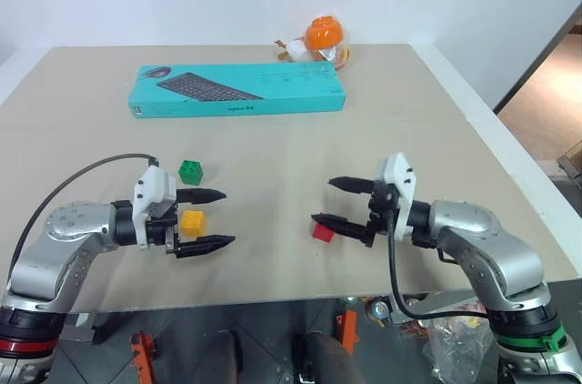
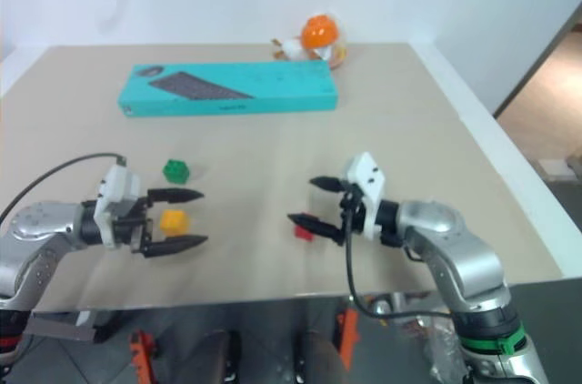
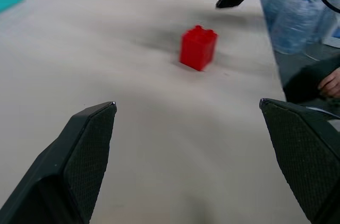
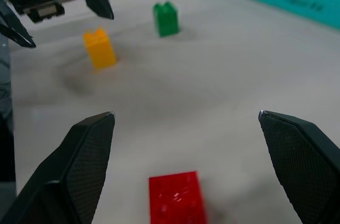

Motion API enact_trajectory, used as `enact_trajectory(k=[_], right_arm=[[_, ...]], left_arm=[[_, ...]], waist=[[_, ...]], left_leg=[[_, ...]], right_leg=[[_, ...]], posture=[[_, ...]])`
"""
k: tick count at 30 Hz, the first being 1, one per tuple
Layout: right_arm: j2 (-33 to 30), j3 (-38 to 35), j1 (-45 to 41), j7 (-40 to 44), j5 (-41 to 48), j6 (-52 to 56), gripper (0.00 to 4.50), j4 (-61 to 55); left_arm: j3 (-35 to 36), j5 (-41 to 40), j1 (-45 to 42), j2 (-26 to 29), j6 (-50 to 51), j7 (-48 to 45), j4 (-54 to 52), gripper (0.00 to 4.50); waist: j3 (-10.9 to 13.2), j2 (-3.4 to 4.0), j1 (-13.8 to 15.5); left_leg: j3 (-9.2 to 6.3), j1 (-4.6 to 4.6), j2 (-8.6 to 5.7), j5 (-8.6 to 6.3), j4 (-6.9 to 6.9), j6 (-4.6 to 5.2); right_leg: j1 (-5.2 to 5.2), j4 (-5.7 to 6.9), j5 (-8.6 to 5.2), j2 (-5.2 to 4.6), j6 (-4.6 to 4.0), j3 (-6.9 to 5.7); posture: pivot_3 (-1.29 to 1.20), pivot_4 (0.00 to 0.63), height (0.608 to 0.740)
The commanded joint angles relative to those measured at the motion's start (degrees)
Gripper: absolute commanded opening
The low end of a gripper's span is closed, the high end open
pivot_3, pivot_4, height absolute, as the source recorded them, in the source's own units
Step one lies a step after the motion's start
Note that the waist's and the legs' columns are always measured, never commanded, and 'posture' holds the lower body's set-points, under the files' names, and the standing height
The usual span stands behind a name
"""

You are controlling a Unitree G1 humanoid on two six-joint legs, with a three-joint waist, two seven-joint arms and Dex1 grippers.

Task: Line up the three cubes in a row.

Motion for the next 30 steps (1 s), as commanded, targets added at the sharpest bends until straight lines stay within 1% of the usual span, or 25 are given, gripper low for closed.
enact_trajectory(k=[1,12,15,17,18,19,22,25,28,30], right_arm=[[-0.18,0.88,1.06,-0.02,-2.27,-2.49,4.5,1.18],[1.42,2.85,2.37,-0.29,-5.95,-5.29,4.5,4.81],[1.53,3.3,2.71,-0.16,-6.64,-5.76,3.66,5.79],[1.4,3.33,2.88,0.04,-6.81,-6.04,2.86,6.05],[1.26,3.34,2.99,0.21,-6.95,-6.21,2.75,6.19],[1.11,3.33,3.11,0.33,-7.17,-6.44,2.23,6.3],[0.52,3.41,3.02,1.09,-7.83,-7.45,1.27,6.35],[-0.69,3.39,-0.43,4.08,-6.62,-6.12,1.25,6.91],[-1.72,5.26,-7.69,9.76,-6.59,-5.99,1.25,11.23],[-1.82,7.64,-12.86,14.06,-8.15,-8.04,1.25,15.8]], left_arm=[[-1.21,0.57,-1.79,0.13,-1.3,-1.21,-2.0,4.46],[-2.84,1.31,-2.19,-1.2,-1.13,0.06,-2.3,4.46],[-2.89,1.29,-2.19,-1.77,-0.79,1.03,-2.65,4.5],[-2.94,1.47,-2.19,-1.8,-0.83,1.27,-2.63,4.5],[-2.94,1.52,-2.22,-1.82,-0.84,1.47,-2.59,4.5],[-2.94,1.52,-2.22,-1.83,-0.81,1.7,-2.61,4.5],[-2.91,1.36,-2.21,-1.9,-0.58,2.13,-2.77,4.5],[-2.86,1.5,-2.09,-1.75,-0.84,1.98,-2.51,4.5],[-3.17,2.3,-1.64,-1.18,-1.99,0.83,-1.96,4.5],[-3.51,3.11,-1.37,-0.91,-2.9,-0.07,-1.71,4.5]], waist=[[0.0,0.0,0.0],[0.0,0.0,0.0],[0.0,0.0,0.0],[0.0,0.0,0.0],[0.0,0.0,0.0],[0.0,0.0,0.0],[0.0,0.0,0.0],[0.0,0.0,-0.02],[0.01,0.02,-0.29],[0.01,0.01,-0.3]], left_leg=[[0.0,0.0,-0.01,0.0,0.02,0.0],[-0.02,0.0,0.02,0.0,0.15,0.01],[-0.02,0.0,0.01,0.0,0.15,0.0],[-0.02,-0.01,0.0,0.0,0.15,0.0],[-0.02,-0.01,0.0,0.0,0.15,0.01],[-0.02,0.0,0.01,0.0,0.15,0.0],[-0.03,0.0,0.01,0.0,0.16,0.01],[-0.02,0.0,0.01,0.0,0.19,0.01],[0.05,0.01,0.02,0.01,0.24,0.02],[0.02,0.03,0.03,0.03,0.28,0.05]], right_leg=[[0.0,0.0,0.0,0.0,0.01,0.01],[0.03,0.02,0.02,0.08,0.01,0.07],[0.04,0.02,0.02,0.08,0.02,0.09],[0.03,0.02,0.03,0.09,0.03,0.1],[0.03,0.02,0.03,0.09,0.03,0.1],[0.03,0.02,0.04,0.1,0.04,0.1],[0.03,0.02,0.04,0.12,0.04,0.11],[0.04,0.02,0.04,0.12,0.04,0.12],[0.01,0.02,0.05,0.15,0.03,0.22],[0.02,0.02,0.07,0.22,0.01,0.26]], posture=[[0.0,0.15,0.74],[0.0,0.15,0.74],[0.0,0.15,0.74],[0.0,0.15,0.74],[0.0,0.15,0.74],[0.0,0.15,0.74],[0.0,0.15,0.74],[0.0,0.15,0.74],[0.0,0.15,0.74],[0.0,0.15,0.74]])
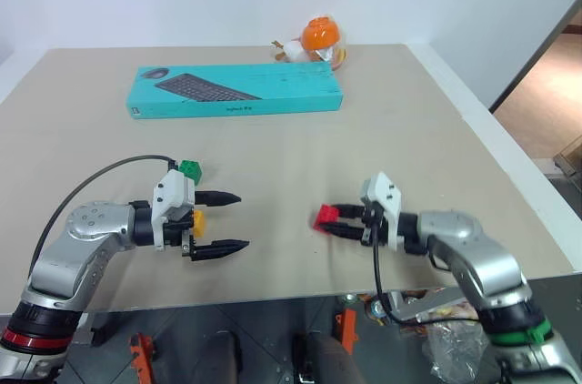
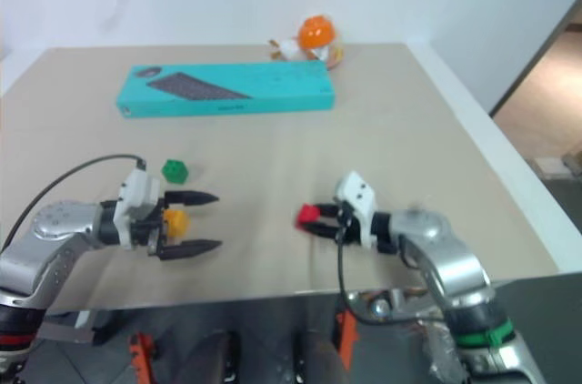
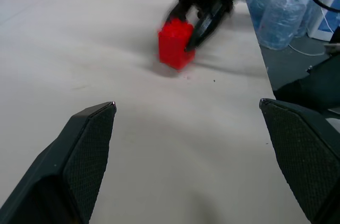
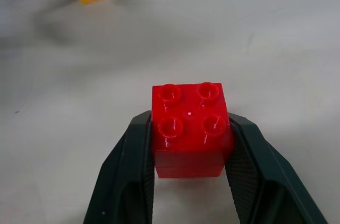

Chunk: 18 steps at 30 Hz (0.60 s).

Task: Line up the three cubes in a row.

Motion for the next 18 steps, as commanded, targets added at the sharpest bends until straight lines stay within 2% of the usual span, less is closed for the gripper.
enact_trajectory(k=[1,8,13,18], right_arm=[[-0.06,3.81,-8.35,7.79,-2.32,-4.38,1.25,6.88],[5.25,11.45,-22.77,17.0,-11.13,-16.81,1.25,30.95],[10.3,12.0,-27.01,18.24,-14.36,-22.73,1.25,41.49],[12.39,11.64,-28.84,19.18,-16.64,-26.82,1.25,48.02]], left_arm=[[-0.25,1.11,0.05,0.89,-1.91,-1.36,-0.74,4.5],[-0.27,1.8,0.04,0.19,-2.12,-0.44,-1.17,4.5],[0.83,1.4,2.64,0.42,-1.48,1.67,-3.49,4.5],[1.32,1.02,4.1,0.41,-0.79,3.68,-5.46,4.5]], waist=[[0.0,0.0,0.06],[0.0,0.0,0.19],[0.0,0.0,0.16],[0.0,0.0,0.11]], left_leg=[[-0.04,0.01,0.02,0.01,0.0,0.02],[-0.04,-0.06,0.02,0.02,-0.02,0.03],[-0.02,-0.1,0.02,-0.09,-0.04,0.04],[-0.02,0.0,0.06,-0.08,-0.04,0.05]], right_leg=[[0.01,0.0,0.0,0.04,-0.01,-0.01],[-0.02,0.04,0.08,0.11,-0.01,0.06],[-0.05,0.04,0.15,0.14,0.26,0.14],[-0.04,0.12,0.19,0.2,0.19,0.15]], posture=[[0.0,0.15,0.74],[0.0,0.15,0.74],[0.0,0.15,0.74],[0.0,0.15,0.74]])
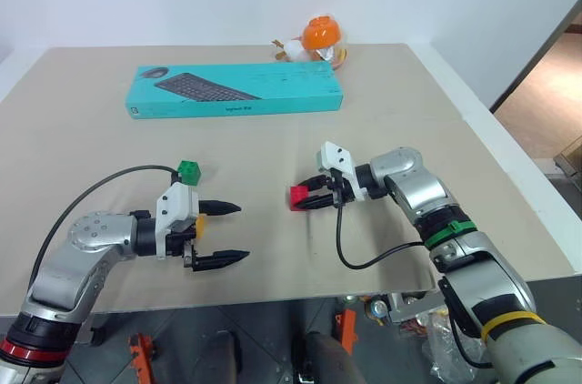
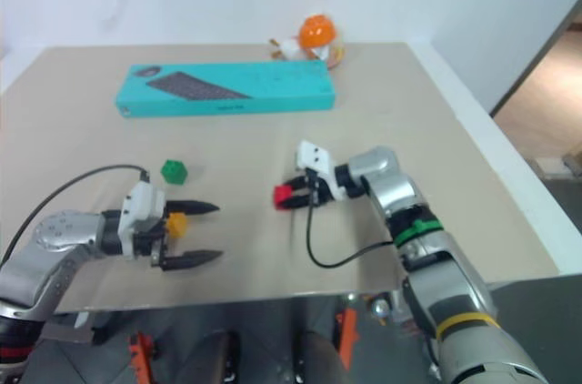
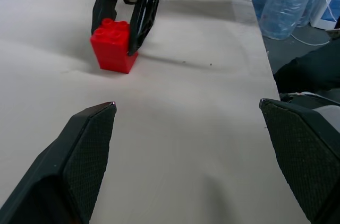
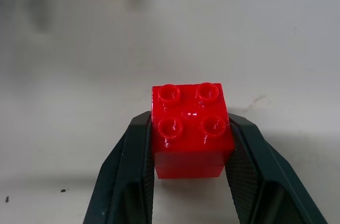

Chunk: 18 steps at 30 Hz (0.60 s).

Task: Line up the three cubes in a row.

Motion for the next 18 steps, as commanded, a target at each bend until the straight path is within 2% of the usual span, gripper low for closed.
enact_trajectory(k=[1,2,4,10,14,18], right_arm=[[0.52,-0.39,-1.6,1.08,-2.01,-2.96,1.25,3.63],[0.5,-0.29,-1.81,1.38,-2.55,-3.62,1.25,4.51],[0.63,-0.72,-2.16,1.55,-2.76,-3.76,2.27,5.68],[-0.17,-2.51,-1.09,2.82,-1.91,-1.65,4.38,0.95],[-1.45,-4.46,1.14,2.11,0.12,2.47,4.48,-7.16],[-4.76,-8.1,5.67,0.34,3.76,10.4,4.48,-22.05]], left_arm=[[1.95,-0.65,0.67,0.36,0.18,1.35,-2.79,4.5],[1.99,-0.63,0.77,0.34,0.26,1.57,-2.91,4.5],[2.07,-0.51,0.98,0.39,0.39,2.03,-3.04,4.5],[3.13,-1.01,0.52,0.03,0.53,3.6,-2.04,4.5],[5.84,-2.86,-1.41,-1.27,2.75,7.42,-0.74,4.5],[11.24,-0.4,-4.82,-3.98,1.93,17.49,3.47,4.5]], waist=[[0.0,0.0,0.01],[0.0,0.01,0.01],[0.0,0.01,0.02],[0.01,0.04,0.03],[0.02,0.04,0.08],[0.02,0.05,0.22]], left_leg=[[0.01,0.05,0.03,0.01,0.02,0.0],[0.02,0.06,0.03,0.02,0.02,0.02],[0.03,0.1,0.03,0.07,0.02,0.06],[0.11,0.06,0.03,0.11,0.02,0.06],[0.09,0.01,0.05,0.1,0.01,0.05],[0.06,0.0,0.06,0.1,0.01,0.05]], right_leg=[[0.02,0.01,0.01,0.02,-0.1,0.0],[0.03,0.01,-0.04,0.01,-0.23,0.01],[0.04,0.02,-0.01,0.01,-0.32,0.01],[0.0,0.02,0.04,-0.01,-0.32,0.07],[-0.03,0.02,0.13,0.01,-0.1,0.04],[-0.04,0.02,0.15,0.01,-0.08,0.0]], posture=[[0.0,0.15,0.74],[0.0,0.15,0.74],[0.0,0.15,0.74],[0.0,0.15,0.74],[0.0,0.15,0.74],[0.0,0.15,0.74]])
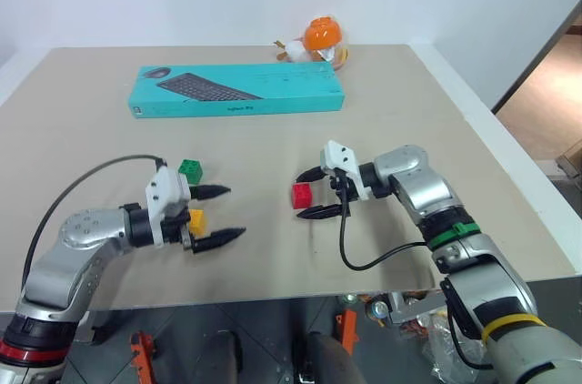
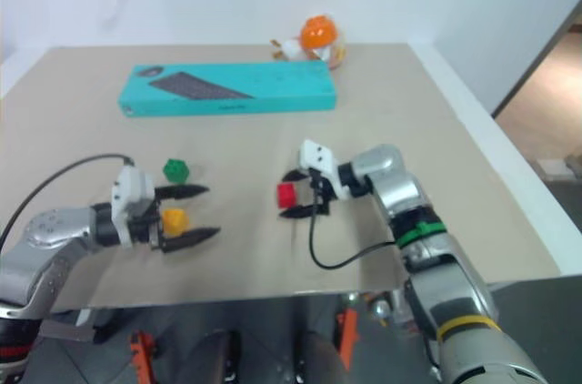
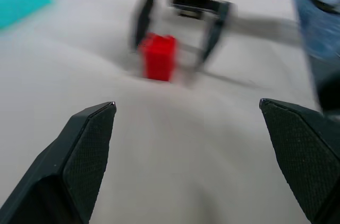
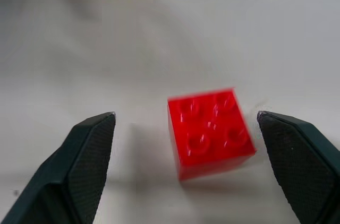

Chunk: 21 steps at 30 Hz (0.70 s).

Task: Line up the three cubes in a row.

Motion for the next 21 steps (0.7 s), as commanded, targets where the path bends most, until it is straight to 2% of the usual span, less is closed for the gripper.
enact_trajectory(k=[1,7,12,21], right_arm=[[-2.87,-5.05,2.93,-2.2,4.36,6.3,4.48,-13.55],[-4.22,-9.1,9.33,-9.49,7.15,11.73,4.48,-27.56],[-4.69,-10.26,13.05,-13.96,8.57,14.33,4.48,-33.79],[-6.38,-10.63,14.84,-17.32,9.41,14.33,4.48,-35.27]], left_arm=[[5.92,2.67,-3.43,-1.74,-1.51,9.44,3.43,4.5],[6.82,8.04,-6.36,-7.71,1.56,24.71,7.43,4.5],[6.51,10.64,-6.97,-14.58,4.81,34.82,7.85,4.5],[4.5,13.37,-7.87,-17.68,9.35,39.32,11.21,4.5]], waist=[[0.0,0.0,0.0],[-0.01,-0.02,-0.05],[-0.02,-0.03,-0.01],[-0.03,-0.05,-0.06]], left_leg=[[-0.01,0.0,0.0,0.0,0.0,0.0],[0.05,0.02,-0.01,0.0,0.01,-0.01],[0.05,-0.02,-0.03,0.0,0.05,-0.01],[0.05,0.02,-0.04,0.0,0.09,0.0]], right_leg=[[0.01,0.0,0.0,0.0,0.0,-0.02],[0.02,0.0,0.03,-0.04,0.06,0.02],[0.02,0.0,0.07,-0.05,0.11,0.03],[0.03,0.0,0.11,-0.02,0.1,0.06]], posture=[[0.0,0.15,0.74],[0.0,0.15,0.74],[0.0,0.15,0.74],[0.0,0.15,0.74]])
